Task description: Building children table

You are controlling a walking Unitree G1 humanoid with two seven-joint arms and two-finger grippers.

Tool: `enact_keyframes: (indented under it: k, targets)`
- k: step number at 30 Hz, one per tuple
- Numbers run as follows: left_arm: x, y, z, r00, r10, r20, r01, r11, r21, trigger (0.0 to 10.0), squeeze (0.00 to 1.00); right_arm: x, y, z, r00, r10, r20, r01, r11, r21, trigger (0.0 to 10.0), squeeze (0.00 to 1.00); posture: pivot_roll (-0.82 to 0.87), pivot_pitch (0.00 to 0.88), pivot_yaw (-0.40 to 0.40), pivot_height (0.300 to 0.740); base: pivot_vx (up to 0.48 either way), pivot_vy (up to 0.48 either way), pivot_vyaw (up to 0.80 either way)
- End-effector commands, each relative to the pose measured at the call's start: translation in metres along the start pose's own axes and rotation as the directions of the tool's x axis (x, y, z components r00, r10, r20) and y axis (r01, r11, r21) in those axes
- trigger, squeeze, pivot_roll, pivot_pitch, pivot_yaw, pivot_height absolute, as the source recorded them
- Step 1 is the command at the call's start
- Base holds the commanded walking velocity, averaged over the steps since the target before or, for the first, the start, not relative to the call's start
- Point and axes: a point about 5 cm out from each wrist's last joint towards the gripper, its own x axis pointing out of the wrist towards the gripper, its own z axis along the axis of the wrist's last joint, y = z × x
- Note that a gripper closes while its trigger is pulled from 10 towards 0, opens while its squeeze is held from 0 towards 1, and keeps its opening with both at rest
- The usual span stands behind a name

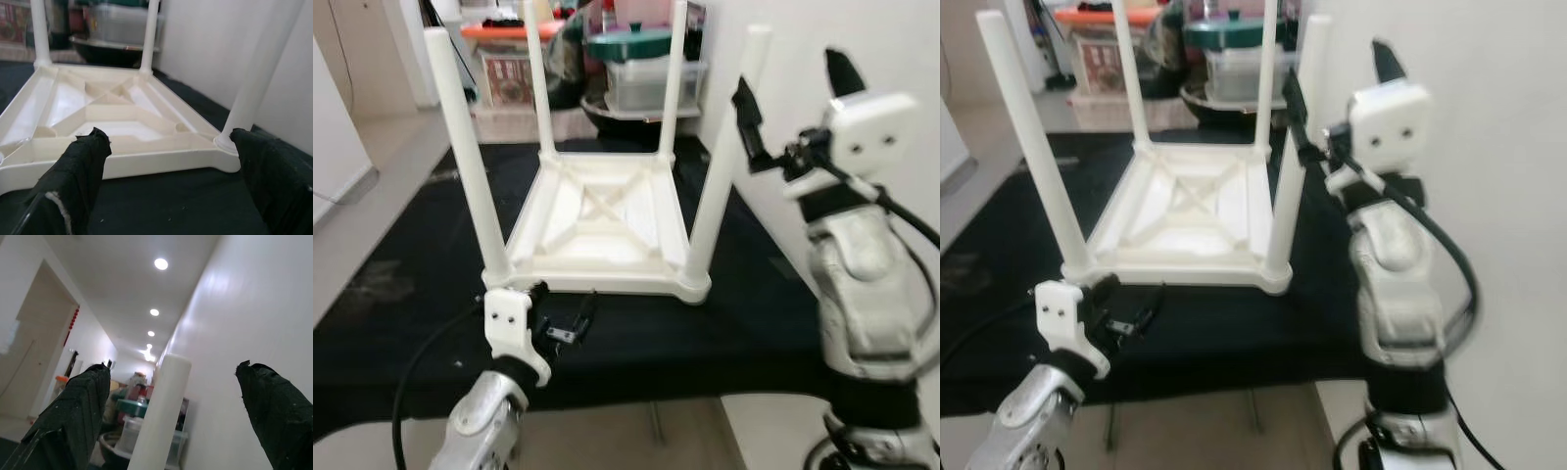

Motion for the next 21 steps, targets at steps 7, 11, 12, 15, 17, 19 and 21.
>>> enact_keyframes:
  k: [7,11,12,15,17,19,21]
  targets:
    - [0.001,0.001,-0.008,1.000,0.017,-0.025,-0.017,1.000,-0.007,10.0,0.00,0.018,-0.004,-0.030,0.977,-0.137,-0.165,0.157,0.981,0.112,10.0,0.00,0.05,0.000,-0.105,0.740,0.000,0.000,0.00]
    - [0.002,0.000,-0.008,1.000,0.015,-0.025,-0.015,1.000,-0.007,10.0,0.00,0.023,-0.006,-0.035,0.967,-0.163,-0.197,0.188,0.976,0.114,10.0,0.00,0.06,0.000,-0.109,0.740,0.000,0.000,0.00]
    - [0.002,0.000,-0.008,1.000,0.013,-0.024,-0.014,1.000,-0.008,10.0,0.00,0.026,-0.007,-0.037,0.962,-0.175,-0.211,0.204,0.971,0.123,10.0,0.00,0.06,0.000,-0.112,0.740,0.000,0.000,0.00]
    - [0.003,-0.001,-0.008,1.000,0.012,-0.021,-0.012,1.000,-0.009,10.0,0.00,0.032,-0.007,-0.039,0.961,-0.174,-0.215,0.207,0.968,0.141,10.0,0.00,0.06,0.000,-0.112,0.740,0.000,0.000,0.00]
    - [0.004,-0.001,-0.008,1.000,0.010,-0.021,-0.010,1.000,-0.009,10.0,0.00,0.037,-0.005,-0.040,0.964,-0.158,-0.215,0.189,0.973,0.131,10.0,0.00,0.06,0.000,-0.112,0.740,0.000,0.000,0.00]
    - [0.005,-0.001,-0.008,1.000,0.009,-0.020,-0.010,1.000,-0.008,10.0,0.00,0.040,-0.005,-0.043,0.962,-0.158,-0.224,0.189,0.974,0.126,10.0,0.00,0.06,0.000,-0.112,0.740,0.000,0.000,0.00]
    - [0.005,-0.001,-0.008,1.000,0.009,-0.020,-0.009,1.000,-0.008,10.0,0.00,0.042,-0.005,-0.046,0.958,-0.158,-0.238,0.190,0.974,0.121,10.0,0.00,0.06,0.000,-0.117,0.740,0.000,0.000,0.00]
